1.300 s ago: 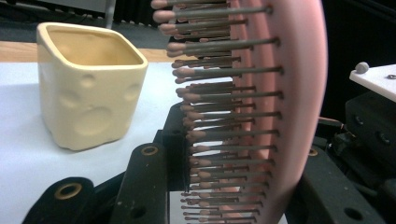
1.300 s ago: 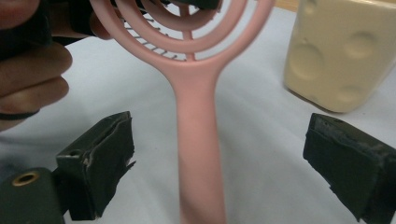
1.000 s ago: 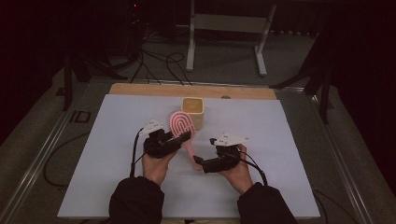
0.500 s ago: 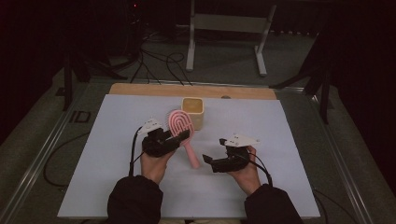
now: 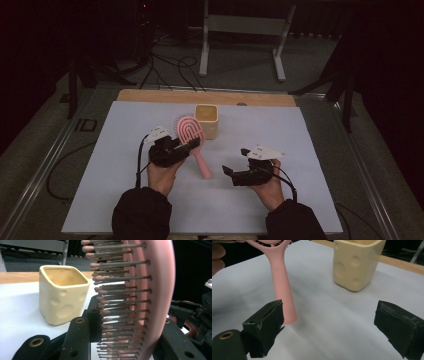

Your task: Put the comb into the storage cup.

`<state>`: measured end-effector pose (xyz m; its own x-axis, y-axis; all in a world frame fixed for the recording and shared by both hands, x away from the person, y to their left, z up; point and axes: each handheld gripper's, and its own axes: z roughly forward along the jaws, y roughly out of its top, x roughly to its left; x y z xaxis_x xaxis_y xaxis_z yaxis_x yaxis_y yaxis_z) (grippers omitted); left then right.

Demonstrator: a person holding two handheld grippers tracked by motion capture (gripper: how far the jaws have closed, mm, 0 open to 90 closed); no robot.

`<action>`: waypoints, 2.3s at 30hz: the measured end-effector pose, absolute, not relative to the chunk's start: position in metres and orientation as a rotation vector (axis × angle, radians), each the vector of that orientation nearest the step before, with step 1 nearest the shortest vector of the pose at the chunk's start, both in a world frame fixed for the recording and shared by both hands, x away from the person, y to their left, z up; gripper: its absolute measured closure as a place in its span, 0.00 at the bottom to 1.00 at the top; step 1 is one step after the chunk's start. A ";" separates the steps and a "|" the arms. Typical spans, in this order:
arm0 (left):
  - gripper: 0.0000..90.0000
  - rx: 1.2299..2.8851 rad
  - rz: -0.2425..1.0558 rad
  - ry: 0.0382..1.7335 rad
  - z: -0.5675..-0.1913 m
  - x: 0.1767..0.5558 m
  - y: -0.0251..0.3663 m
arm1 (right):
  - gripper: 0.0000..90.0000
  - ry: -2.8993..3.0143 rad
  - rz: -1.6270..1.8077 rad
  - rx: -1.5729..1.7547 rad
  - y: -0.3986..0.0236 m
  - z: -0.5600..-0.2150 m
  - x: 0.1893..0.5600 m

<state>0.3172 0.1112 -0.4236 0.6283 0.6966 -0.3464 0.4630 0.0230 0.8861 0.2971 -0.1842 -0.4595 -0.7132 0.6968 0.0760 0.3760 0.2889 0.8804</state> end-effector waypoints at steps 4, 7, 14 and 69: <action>0.72 1.613 0.240 0.982 -0.422 0.317 0.113 | 0.10 2.227 1.402 0.970 -0.191 -0.458 0.295; 0.72 1.611 0.241 0.981 -0.422 0.317 0.114 | 0.10 2.216 1.401 0.991 -0.199 -0.463 0.294; 0.72 1.615 0.248 0.980 -0.420 0.318 0.115 | 0.10 2.165 1.441 1.006 -0.219 -0.472 0.287; 0.72 1.570 0.295 0.991 -0.409 0.330 0.129 | 0.10 1.967 1.474 1.076 -0.266 -0.495 0.266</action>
<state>0.3298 0.1294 -0.4086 0.6056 0.7234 -0.3315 0.4248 0.0584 0.9034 0.2658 -0.2658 -0.4954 -0.5920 0.8005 0.0934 0.3141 0.1224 0.9415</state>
